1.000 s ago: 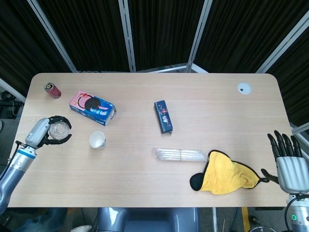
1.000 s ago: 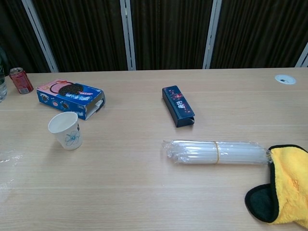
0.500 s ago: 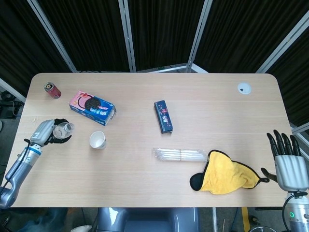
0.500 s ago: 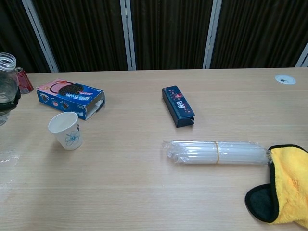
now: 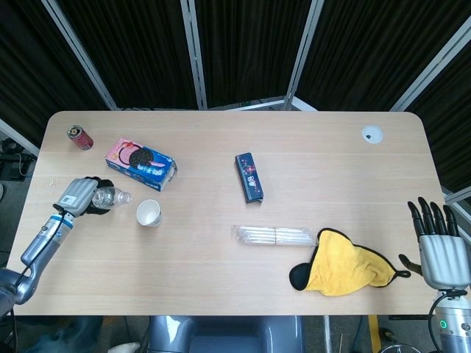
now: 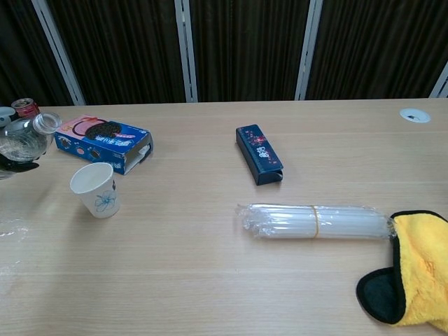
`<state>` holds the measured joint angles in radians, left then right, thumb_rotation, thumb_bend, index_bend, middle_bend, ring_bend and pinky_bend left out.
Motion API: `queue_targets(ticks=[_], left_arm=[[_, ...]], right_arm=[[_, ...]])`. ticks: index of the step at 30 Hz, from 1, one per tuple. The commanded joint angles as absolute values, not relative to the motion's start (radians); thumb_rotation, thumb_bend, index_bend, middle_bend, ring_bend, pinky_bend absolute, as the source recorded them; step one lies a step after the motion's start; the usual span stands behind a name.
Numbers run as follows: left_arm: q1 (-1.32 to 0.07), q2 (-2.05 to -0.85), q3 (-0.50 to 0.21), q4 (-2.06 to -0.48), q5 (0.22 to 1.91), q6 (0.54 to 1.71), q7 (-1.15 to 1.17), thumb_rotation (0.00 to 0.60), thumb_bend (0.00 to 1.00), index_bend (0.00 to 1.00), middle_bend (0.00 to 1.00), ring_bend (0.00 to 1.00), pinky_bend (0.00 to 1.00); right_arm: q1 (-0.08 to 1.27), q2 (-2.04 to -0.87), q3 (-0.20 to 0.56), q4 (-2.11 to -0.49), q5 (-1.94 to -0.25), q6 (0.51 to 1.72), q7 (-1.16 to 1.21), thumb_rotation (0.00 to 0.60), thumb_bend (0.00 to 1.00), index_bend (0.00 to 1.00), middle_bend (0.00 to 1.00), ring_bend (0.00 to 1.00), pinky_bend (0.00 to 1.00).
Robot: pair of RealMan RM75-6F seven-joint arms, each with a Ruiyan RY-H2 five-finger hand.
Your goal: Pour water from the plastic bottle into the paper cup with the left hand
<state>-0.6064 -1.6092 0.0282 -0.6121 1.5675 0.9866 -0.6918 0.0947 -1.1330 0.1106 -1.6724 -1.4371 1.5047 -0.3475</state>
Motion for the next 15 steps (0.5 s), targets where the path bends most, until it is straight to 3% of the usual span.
queue_targets(ticks=[1,15], left_arm=[[-0.618,-1.623,0.038,-0.589,1.576,0.969,-0.664,0.600,0.46,0.63,0.52,0.38,0.38],[-0.657,-1.612,0.054,-0.591,1.587,0.918,-0.517,0.600,0.45,0.62,0.51,0.38,0.38]], right_arm=[[0.095,-1.136,0.111,-1.672,-1.435,1.506,-0.353,0.600,0.00,0.00,0.00,0.00,0.00],[0.094,-1.135,0.122,-1.667,-1.420,1.515,-0.355,0.600,0.00,0.00,0.00,0.00,0.00]])
